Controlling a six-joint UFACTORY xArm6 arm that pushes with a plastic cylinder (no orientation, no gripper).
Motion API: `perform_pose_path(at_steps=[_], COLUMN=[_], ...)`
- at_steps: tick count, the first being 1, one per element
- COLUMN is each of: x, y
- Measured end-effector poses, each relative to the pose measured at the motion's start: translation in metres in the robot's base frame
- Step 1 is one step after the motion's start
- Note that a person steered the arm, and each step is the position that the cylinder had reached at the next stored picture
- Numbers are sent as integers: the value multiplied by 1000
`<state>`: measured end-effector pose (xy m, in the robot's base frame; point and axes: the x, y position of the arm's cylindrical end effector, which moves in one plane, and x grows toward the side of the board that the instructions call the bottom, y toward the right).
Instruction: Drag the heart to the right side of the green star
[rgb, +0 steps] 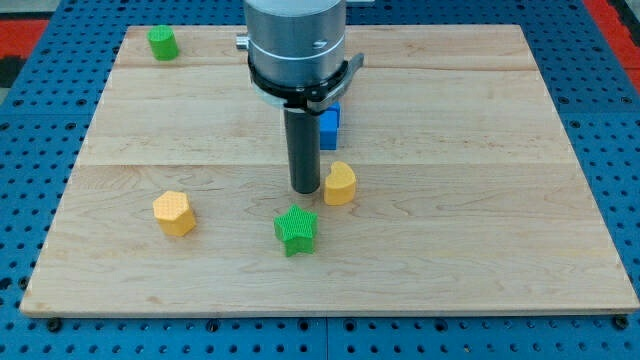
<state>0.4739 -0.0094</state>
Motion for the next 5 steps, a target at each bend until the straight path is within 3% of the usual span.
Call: perform_pose_path(at_steps=[2,3,5], x=[-13,-41,33], y=[101,104,151])
